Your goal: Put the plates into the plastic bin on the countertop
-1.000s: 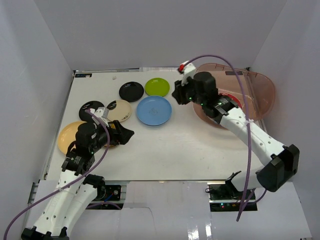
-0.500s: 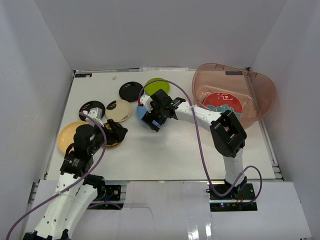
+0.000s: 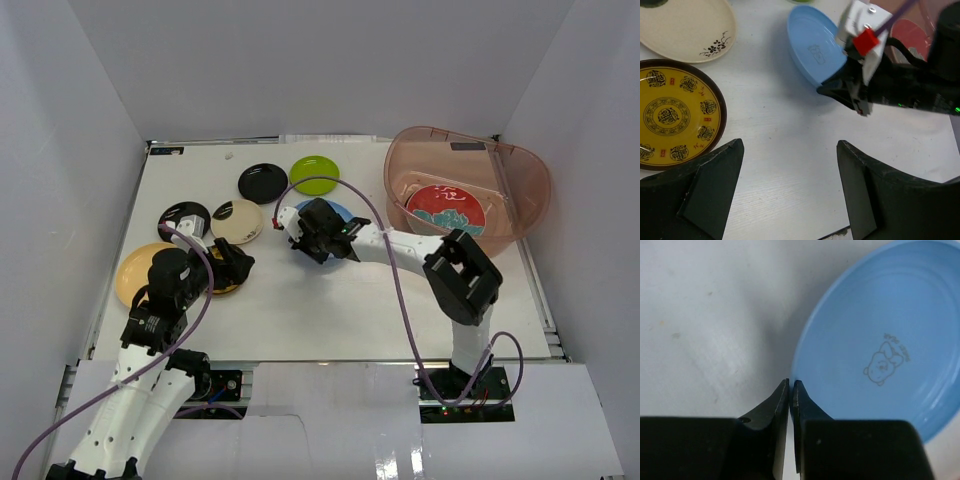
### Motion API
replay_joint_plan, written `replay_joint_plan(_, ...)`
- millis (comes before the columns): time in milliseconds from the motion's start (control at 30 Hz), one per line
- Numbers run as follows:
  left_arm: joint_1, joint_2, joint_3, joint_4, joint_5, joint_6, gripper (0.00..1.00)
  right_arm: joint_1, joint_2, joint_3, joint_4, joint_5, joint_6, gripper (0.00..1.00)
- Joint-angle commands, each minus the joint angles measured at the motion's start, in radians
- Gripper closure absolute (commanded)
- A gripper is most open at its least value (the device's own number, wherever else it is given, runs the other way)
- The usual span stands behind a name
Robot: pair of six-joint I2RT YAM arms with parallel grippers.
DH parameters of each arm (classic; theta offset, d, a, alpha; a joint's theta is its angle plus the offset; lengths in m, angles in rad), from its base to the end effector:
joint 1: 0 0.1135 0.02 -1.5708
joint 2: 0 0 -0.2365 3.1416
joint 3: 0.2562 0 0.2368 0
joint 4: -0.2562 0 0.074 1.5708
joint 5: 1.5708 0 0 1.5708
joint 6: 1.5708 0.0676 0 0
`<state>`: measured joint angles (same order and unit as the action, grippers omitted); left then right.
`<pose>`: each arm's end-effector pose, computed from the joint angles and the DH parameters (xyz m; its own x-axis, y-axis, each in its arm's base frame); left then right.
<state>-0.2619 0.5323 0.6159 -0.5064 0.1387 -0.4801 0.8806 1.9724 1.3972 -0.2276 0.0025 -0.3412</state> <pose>0.1599 -0.0525 0.2546 -0.5262 -0.3325 -0.7827 0.1524 0.8686 -0.4715 0.2775 0.3358 0.1551 -0.1739 -0.7362 -0.6540 -0.8789 0.4157 -0.2342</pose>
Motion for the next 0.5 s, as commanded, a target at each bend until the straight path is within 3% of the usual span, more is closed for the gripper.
replay_joint_plan(0, 0.01, -0.002, 0.028, -0.003, -0.005, -0.003, 0.15, 0.07, -0.191, -0.137, 0.074, 0.043, 0.095, 0.92)
replay_joint_plan(167, 0.015, 0.003, 0.027, 0.0, 0.004, -0.002, 0.15, 0.084, -0.493, -0.244, 0.099, 0.227, 0.188, 0.92)
replay_joint_plan(367, 0.019, 0.008, 0.024, 0.002, -0.004, -0.003, 0.15, 0.067, -0.659, -0.054, -0.025, 0.517, 0.133, 0.92)
replay_joint_plan(467, 0.023, 0.006, 0.022, 0.002, -0.016, -0.008, 0.15, -0.021, -0.681, 0.011, -0.068, 0.557, 0.097, 0.92)
